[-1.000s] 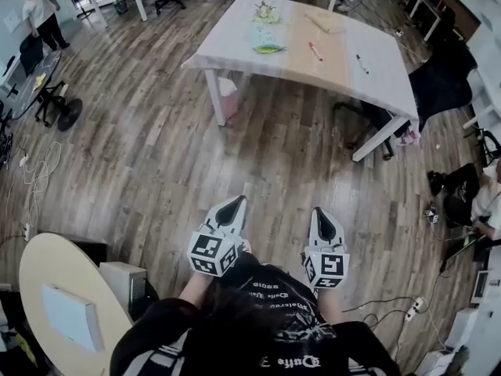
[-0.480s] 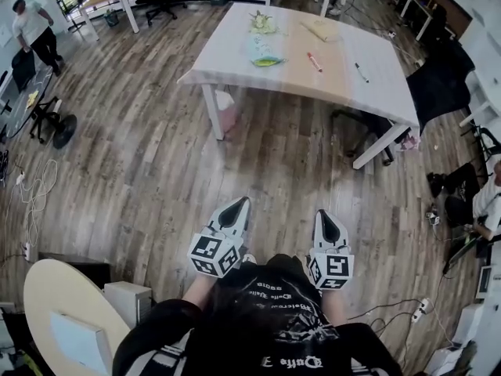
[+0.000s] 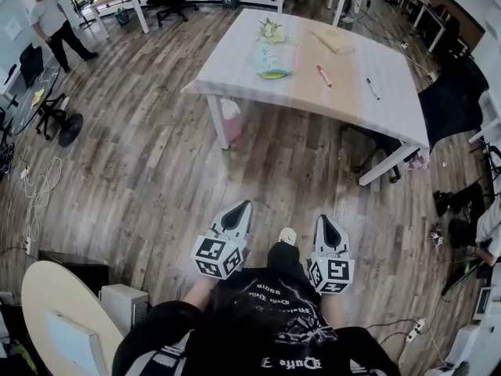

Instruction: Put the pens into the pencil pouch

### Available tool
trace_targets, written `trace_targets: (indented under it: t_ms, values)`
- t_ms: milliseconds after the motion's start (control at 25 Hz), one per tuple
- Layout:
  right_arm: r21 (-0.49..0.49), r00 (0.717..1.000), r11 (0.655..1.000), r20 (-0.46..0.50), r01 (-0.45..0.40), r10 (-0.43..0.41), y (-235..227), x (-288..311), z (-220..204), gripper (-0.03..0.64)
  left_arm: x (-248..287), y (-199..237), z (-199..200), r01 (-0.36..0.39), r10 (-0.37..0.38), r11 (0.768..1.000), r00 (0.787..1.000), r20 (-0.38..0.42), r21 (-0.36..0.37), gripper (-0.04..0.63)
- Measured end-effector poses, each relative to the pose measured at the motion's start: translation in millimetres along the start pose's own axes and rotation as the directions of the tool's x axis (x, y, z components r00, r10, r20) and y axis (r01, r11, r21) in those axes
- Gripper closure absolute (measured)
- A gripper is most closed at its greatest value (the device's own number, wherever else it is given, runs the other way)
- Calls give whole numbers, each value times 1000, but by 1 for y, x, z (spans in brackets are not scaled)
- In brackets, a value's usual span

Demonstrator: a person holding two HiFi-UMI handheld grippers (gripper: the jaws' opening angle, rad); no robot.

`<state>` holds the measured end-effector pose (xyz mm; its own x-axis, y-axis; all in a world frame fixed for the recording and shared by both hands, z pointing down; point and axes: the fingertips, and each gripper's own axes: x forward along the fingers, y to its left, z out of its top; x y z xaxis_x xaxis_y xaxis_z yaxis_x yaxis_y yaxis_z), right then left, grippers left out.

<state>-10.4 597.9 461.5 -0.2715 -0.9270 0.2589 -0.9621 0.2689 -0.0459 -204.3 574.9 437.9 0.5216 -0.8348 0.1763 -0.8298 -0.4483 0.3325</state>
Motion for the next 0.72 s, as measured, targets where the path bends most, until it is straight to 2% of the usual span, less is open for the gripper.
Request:
trace_targets:
  t_ms: [360, 720]
  values:
    - [-24, 994, 994, -11, -105, 105, -88, 105, 29, 607, 118, 0, 33, -65, 65, 998, 997, 43, 4, 575]
    - [-41, 980, 979, -17, -198, 198, -172, 179, 46, 607, 224, -18, 36, -151, 150, 988, 988, 44, 9, 575]
